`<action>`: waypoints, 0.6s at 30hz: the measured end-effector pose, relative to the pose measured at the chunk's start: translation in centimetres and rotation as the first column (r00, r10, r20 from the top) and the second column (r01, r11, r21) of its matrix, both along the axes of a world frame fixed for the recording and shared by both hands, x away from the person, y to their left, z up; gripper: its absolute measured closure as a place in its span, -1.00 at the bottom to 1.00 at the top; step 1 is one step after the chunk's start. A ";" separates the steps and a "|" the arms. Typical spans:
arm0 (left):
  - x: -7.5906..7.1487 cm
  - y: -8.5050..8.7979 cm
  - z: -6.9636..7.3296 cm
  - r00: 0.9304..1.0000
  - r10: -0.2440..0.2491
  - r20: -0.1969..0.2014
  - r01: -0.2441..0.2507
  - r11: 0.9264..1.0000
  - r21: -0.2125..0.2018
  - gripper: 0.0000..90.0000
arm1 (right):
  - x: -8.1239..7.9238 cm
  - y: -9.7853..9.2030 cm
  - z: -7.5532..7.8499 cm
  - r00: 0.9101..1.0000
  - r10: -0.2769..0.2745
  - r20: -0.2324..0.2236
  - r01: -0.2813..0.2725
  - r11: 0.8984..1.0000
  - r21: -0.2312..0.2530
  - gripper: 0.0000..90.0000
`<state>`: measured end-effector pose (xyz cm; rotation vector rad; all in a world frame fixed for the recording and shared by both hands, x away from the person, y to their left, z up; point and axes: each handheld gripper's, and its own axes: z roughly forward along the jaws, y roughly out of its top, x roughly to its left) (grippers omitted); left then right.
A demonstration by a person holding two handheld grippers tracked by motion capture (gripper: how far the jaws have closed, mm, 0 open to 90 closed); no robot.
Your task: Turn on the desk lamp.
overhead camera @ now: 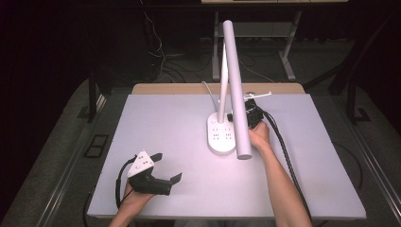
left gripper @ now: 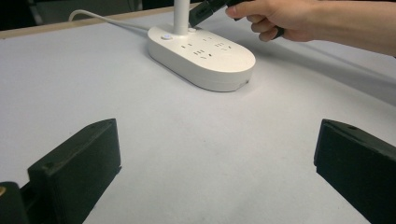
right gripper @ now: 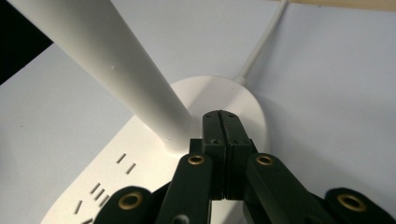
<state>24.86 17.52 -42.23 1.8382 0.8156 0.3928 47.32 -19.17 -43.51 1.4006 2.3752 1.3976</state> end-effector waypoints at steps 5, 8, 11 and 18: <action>0.0 0.0 0.0 1.000 0.001 0.001 -0.001 1.000 0.001 -1.00 | -0.2 -0.6 0.7 1.000 0.009 0.005 -0.009 1.000 0.006 0.99; 0.0 0.0 0.0 1.000 0.002 0.001 -0.002 1.000 0.000 -1.00 | -0.4 -0.9 1.4 1.000 0.014 0.013 -0.015 1.000 0.009 0.99; 0.0 0.0 0.0 1.000 0.002 0.000 -0.002 1.000 0.001 -1.00 | -0.7 -1.4 2.2 1.000 0.018 0.022 -0.018 1.000 0.000 0.98; 0.0 0.0 0.0 1.000 0.002 0.001 -0.002 1.000 -0.001 -1.00 | -1.8 -2.4 3.9 0.999 0.034 0.031 -0.033 0.999 -0.017 0.98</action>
